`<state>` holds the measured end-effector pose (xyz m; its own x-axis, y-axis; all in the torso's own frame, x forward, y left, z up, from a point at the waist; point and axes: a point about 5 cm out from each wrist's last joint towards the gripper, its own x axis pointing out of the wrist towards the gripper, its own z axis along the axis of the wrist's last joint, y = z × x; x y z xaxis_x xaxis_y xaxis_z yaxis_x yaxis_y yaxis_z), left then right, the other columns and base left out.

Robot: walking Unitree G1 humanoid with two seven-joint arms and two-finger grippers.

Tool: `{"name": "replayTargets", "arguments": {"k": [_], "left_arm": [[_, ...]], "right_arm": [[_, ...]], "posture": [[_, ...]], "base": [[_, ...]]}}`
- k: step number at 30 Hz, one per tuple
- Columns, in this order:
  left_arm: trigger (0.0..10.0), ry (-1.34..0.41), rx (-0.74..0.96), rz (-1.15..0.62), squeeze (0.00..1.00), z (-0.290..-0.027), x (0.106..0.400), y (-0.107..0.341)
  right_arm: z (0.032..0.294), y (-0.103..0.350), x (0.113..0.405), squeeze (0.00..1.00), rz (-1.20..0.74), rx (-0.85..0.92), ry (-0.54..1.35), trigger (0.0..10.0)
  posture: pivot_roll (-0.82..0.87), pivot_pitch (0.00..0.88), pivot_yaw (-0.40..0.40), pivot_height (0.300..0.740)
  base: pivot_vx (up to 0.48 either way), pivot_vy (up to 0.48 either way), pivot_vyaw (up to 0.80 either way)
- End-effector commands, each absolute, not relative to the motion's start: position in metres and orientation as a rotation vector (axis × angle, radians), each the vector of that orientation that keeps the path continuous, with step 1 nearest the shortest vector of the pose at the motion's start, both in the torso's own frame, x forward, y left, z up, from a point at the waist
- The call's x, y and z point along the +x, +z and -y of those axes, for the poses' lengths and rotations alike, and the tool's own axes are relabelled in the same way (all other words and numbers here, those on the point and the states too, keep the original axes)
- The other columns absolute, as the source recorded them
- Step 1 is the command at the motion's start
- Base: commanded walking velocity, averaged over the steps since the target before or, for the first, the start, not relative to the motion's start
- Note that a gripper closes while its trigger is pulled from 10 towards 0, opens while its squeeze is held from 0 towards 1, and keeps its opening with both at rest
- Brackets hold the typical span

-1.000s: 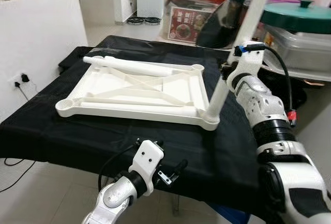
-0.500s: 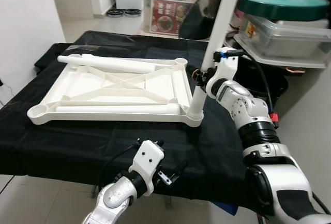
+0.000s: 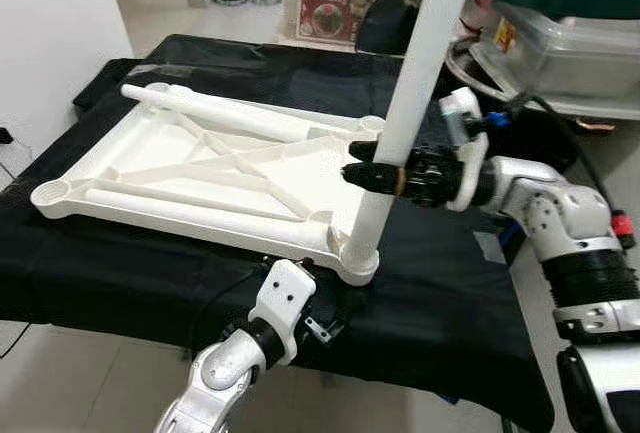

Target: Building children table

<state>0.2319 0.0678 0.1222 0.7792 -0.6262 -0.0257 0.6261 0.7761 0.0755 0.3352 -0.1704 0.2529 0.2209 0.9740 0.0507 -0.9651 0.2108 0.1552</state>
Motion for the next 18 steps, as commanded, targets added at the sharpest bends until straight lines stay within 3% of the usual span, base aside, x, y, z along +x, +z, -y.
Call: {"name": "replayTargets", "arguments": {"k": [1,2,3,11,13,14,18], "left_arm": [[10.0,-0.679,0.094,-0.006,0.00,-0.069,0.231,0.120],[10.0,-0.679,0.094,-0.006,0.00,-0.069,0.231,0.120],[10.0,-0.680,0.095,-0.007,0.00,-0.069,0.231,0.120],[10.0,-0.676,0.097,-0.007,0.00,-0.070,0.232,0.120],[10.0,-0.676,0.096,-0.007,0.00,-0.070,0.232,0.120],[10.0,-0.676,0.096,-0.007,0.00,-0.070,0.232,0.120],[10.0,-0.674,0.096,-0.007,0.00,-0.070,0.233,0.121]], "right_arm": [[0.173,0.257,0.332,0.00,-0.041,0.185,1.415,2.3],[0.173,0.257,0.332,0.00,-0.041,0.185,1.415,2.3],[0.173,0.256,0.332,0.00,-0.047,0.198,1.428,0.0],[0.171,0.250,0.335,0.00,-0.055,0.195,1.409,0.0],[0.172,0.243,0.354,0.00,-0.058,0.119,1.187,0.0],[0.172,0.243,0.354,0.00,-0.058,0.119,1.187,0.0],[0.195,0.228,0.396,0.00,-0.139,0.070,0.544,0.0]], "posture": [[0.14,0.039,-0.079,0.740],[0.14,0.039,-0.079,0.740],[0.14,0.039,-0.081,0.740],[0.14,0.040,-0.076,0.740],[0.14,0.040,-0.075,0.740],[0.14,0.040,-0.075,0.740],[0.13,0.041,-0.075,0.740]], "base": [[0.000,0.000,0.00],[0.000,0.000,0.00],[0.000,0.000,0.00],[0.000,0.000,0.00],[0.000,0.000,0.00],[0.000,0.000,0.00],[0.000,0.000,0.00]]}}
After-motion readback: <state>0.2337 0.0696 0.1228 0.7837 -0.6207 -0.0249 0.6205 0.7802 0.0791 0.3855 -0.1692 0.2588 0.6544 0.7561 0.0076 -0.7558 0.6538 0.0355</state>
